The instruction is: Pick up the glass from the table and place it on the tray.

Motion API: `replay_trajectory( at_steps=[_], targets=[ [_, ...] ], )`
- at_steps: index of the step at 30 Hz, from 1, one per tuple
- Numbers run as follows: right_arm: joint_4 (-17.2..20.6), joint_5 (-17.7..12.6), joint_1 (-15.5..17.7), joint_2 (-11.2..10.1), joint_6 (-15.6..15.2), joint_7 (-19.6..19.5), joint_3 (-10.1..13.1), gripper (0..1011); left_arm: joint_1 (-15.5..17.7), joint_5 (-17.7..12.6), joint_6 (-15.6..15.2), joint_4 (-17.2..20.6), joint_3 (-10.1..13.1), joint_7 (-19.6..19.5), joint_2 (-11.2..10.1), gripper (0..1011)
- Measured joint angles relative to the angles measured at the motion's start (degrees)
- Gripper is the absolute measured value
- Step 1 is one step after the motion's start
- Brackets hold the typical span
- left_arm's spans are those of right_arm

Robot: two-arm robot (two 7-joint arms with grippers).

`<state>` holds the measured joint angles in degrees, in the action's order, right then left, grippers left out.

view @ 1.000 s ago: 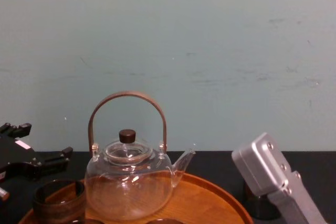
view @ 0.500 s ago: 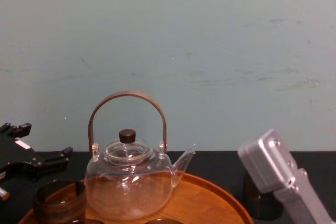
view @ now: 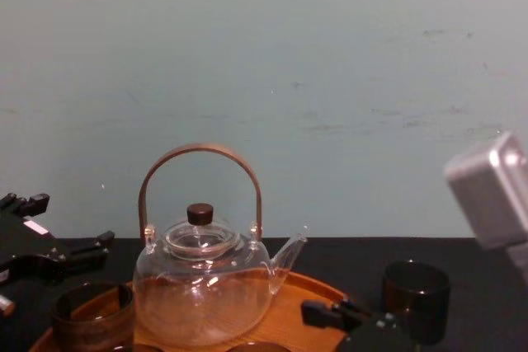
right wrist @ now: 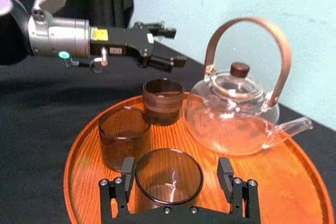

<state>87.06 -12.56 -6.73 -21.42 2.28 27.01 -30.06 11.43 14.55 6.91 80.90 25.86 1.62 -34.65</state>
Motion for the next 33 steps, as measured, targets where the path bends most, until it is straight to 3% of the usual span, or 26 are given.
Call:
replay_trajectory(
  at_steps=[7,17,33],
  targets=[
    [3.74,-0.68,2.31,-1.58,0.98,-0.12,1.56,1002,0.00,0.00,0.00,0.00,0.00,0.00,0.00,1001],
    [5.12,-2.66,4.63,-3.14,0.94,-0.76,4.46,1002,0.00,0.00,0.00,0.00,0.00,0.00,0.00,1001],
    [5.87,-5.26,8.82,-6.45,-2.17,-5.64,13.57,1002,-0.01,0.00,0.00,0.00,0.00,0.00,0.00,1001]
  ],
)
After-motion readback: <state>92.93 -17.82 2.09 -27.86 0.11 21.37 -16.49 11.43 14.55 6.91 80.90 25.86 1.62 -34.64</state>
